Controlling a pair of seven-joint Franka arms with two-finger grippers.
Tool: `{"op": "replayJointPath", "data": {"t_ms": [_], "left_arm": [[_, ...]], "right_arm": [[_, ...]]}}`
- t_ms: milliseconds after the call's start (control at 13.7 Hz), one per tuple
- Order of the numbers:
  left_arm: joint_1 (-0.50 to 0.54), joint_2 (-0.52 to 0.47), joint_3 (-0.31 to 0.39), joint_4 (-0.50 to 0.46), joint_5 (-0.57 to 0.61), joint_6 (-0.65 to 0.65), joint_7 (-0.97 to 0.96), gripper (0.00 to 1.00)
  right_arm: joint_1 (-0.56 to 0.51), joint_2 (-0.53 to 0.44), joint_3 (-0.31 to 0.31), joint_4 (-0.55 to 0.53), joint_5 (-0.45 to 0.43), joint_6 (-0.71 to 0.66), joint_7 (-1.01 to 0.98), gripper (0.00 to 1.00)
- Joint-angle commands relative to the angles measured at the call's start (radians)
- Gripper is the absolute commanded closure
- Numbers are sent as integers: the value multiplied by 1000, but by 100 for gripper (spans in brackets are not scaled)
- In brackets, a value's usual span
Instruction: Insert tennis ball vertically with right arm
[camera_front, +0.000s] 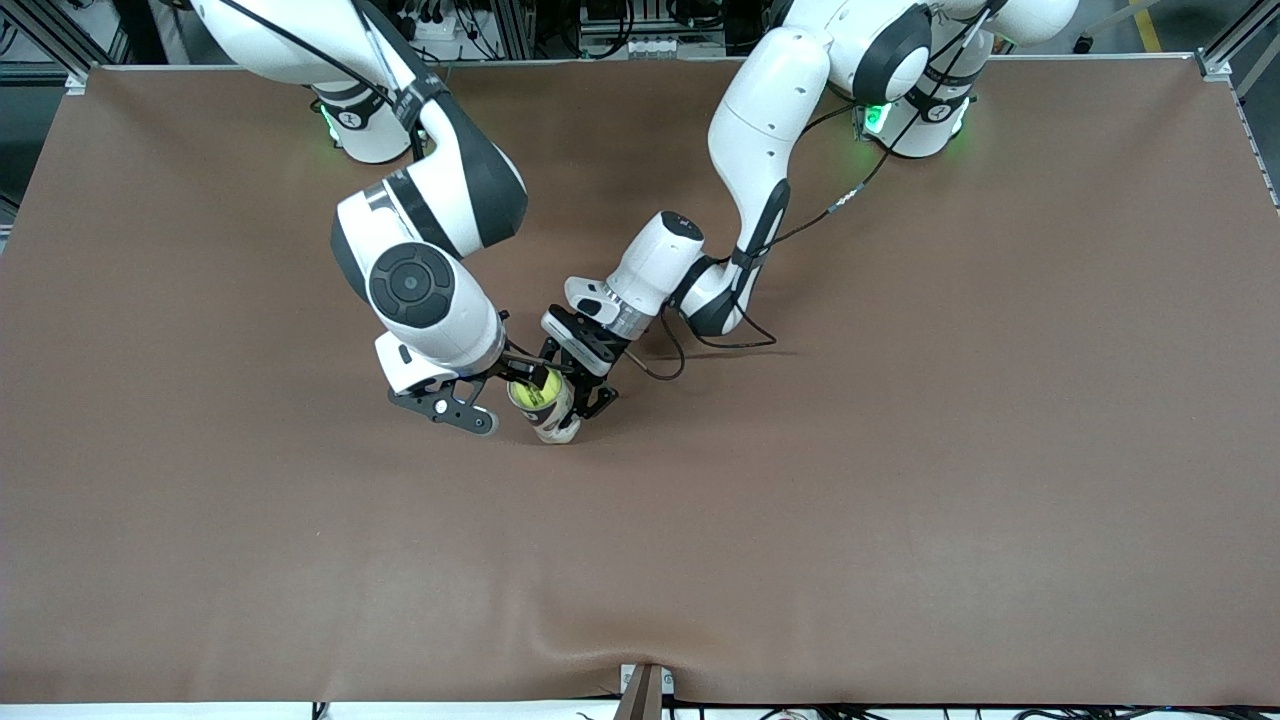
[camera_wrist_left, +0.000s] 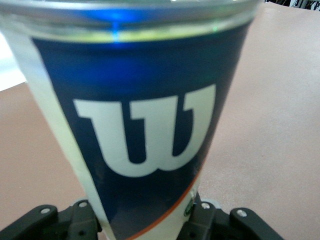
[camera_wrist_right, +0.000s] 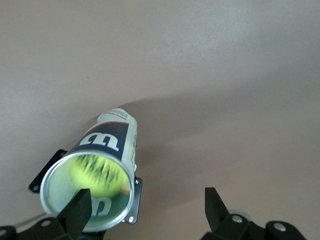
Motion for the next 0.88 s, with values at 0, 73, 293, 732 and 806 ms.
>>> {"op": "replayJointPath", "data": {"t_ms": [0,73,293,732,806], "left_arm": [[-7,8,15,12,-9,-9,-1,37],[-7,8,14,12,-9,-9,-1,36],[-7,8,14,10,-11,-9,-1,23],[-6,5,12,10,-17,-10,-6,0],[-7,4,12,10,-18,-12,-7,0]], "right_arm": [[-3,-3,3,-22,-18,28,-7,0],[-4,-5,3,-22,-18,29,-7,0],[-6,-5,5,-21,-18,26,-7,0],[-33,-71,-1,50,-10,-104,-18,0],[-41,-86,-4,67,-13,-137,-19,0]]}}
